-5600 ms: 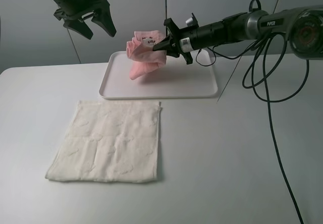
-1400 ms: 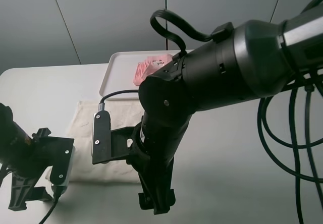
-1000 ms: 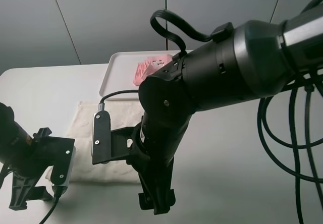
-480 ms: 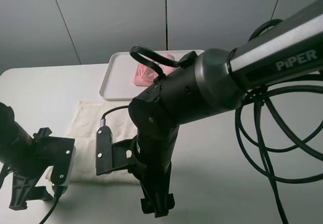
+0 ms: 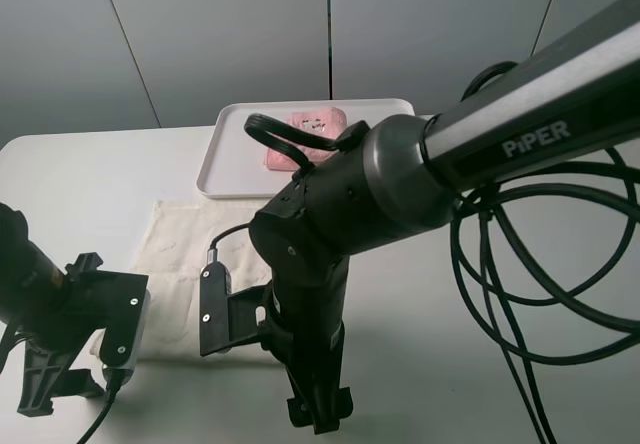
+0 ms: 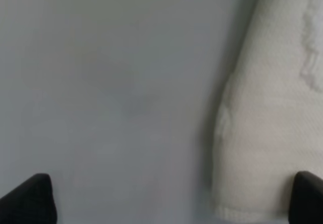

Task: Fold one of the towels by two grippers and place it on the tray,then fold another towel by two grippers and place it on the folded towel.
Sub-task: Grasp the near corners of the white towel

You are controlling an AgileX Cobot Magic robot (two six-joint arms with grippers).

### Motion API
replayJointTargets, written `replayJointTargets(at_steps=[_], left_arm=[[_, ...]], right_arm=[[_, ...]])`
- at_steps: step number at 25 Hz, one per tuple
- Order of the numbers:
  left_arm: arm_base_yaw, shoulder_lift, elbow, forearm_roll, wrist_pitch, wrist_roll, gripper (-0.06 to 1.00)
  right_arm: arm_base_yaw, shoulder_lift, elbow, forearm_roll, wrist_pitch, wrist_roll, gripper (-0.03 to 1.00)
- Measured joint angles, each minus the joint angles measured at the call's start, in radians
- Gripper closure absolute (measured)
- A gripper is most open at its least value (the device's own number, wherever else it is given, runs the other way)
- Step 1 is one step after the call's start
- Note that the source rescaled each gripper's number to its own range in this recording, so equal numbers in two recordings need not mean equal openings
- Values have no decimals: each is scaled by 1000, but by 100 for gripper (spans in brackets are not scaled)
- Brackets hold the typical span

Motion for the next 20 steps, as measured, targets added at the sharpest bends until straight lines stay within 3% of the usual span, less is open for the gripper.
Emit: replayJointTargets(at_steps=[10,20], left_arm=[[0,2,0,0,-2,-6,-4],[0,2,0,0,-2,-6,-4]], right_arm=[[2,34,-15,-18,-9,43,-3],[13,48,-36,-98,10,167,-3]])
